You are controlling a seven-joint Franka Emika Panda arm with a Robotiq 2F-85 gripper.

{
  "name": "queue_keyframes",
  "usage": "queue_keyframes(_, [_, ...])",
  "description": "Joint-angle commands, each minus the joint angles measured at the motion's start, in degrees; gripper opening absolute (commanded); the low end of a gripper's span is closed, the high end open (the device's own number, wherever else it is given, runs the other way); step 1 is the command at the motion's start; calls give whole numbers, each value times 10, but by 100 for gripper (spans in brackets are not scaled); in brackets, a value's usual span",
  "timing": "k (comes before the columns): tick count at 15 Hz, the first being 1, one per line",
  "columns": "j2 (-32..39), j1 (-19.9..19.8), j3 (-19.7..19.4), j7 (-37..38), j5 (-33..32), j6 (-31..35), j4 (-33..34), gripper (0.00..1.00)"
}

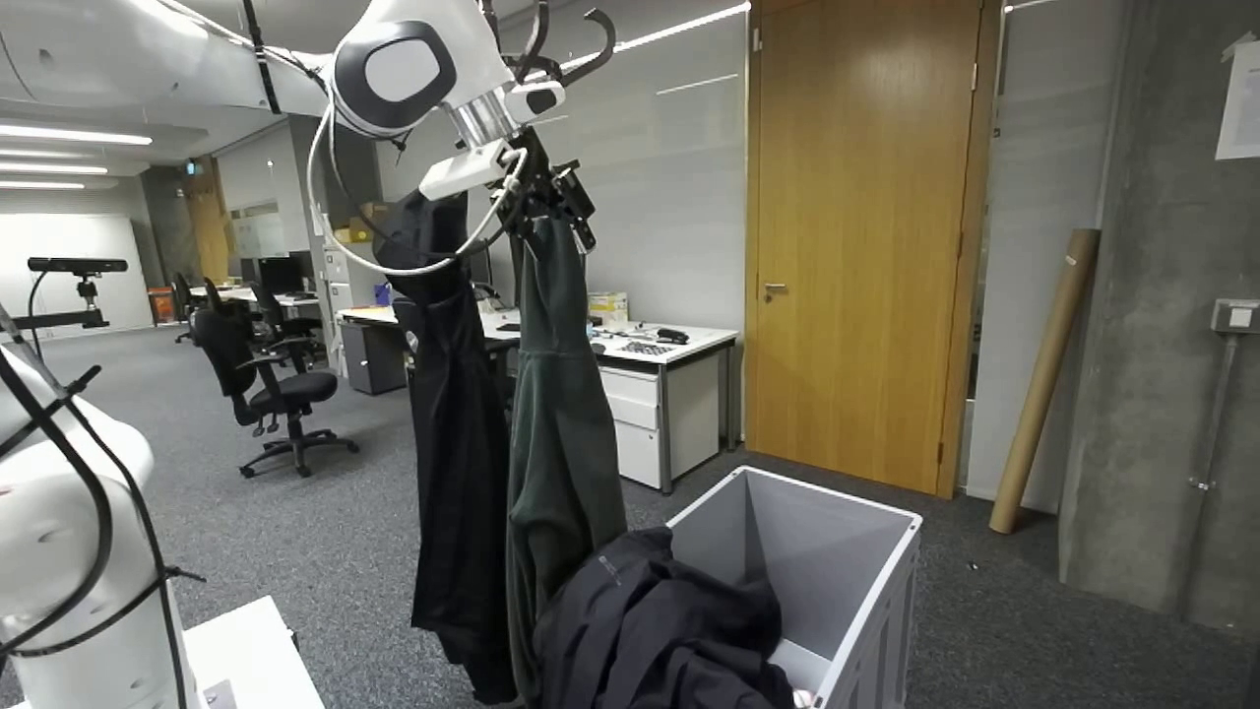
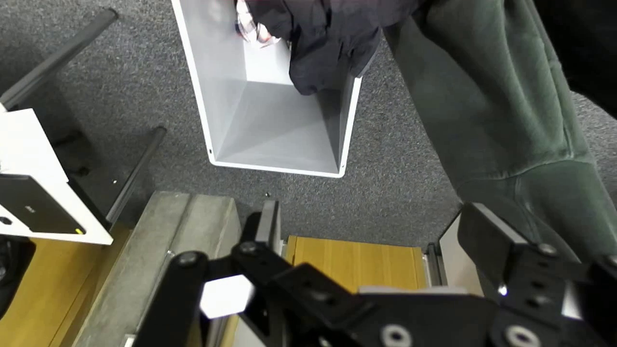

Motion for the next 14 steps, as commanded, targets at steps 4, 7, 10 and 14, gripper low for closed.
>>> queue_keyframes(4, [40, 29, -10, 69, -45, -17, 11, 100])
queue_keyframes(7, [55, 27, 2, 135, -72, 24, -8, 100])
queue_keyframes(10, [70, 25, 12, 200, -93, 78, -27, 100])
queue_keyframes(14, [83, 26, 17, 275, -80, 145, -40, 100])
